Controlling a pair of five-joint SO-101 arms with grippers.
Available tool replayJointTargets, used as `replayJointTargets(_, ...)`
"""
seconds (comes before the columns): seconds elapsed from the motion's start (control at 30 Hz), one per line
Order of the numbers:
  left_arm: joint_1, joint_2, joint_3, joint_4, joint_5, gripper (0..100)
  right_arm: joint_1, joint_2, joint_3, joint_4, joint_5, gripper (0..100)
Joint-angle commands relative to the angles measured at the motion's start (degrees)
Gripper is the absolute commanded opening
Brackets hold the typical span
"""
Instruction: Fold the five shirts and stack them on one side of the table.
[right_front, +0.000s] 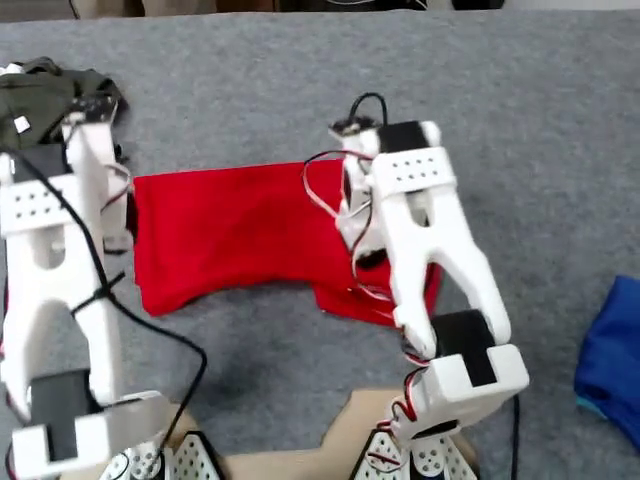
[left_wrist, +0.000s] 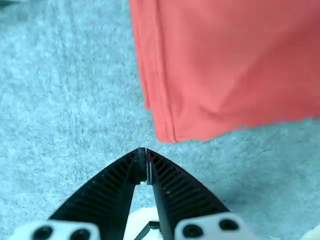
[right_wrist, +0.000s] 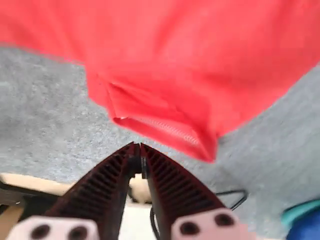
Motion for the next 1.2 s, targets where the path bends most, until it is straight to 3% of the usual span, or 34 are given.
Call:
replayJointTargets(0.0, -0.79, -7.96, 8.44, -3.25, -3.08, 2, -1.01, -3.47, 2.77, 0.35, -4.84, 0.9)
replayJointTargets(0.23, -0.26, -21.49, 17.67, -5.45, -4.75, 2, -1.01, -3.21, 3.30, -5.80, -5.54, 0.9)
replayJointTargets(0.57, -0.62, -27.82, 21.54, -5.54, -4.75, 2, -0.92, 0.31, 11.91, -23.21, -5.10, 0.7)
replayJointTargets(1.17, -0.53, -27.91, 21.36, -5.71, -4.75, 2, -1.19, 6.64, 12.18, -14.51, -5.01, 0.5)
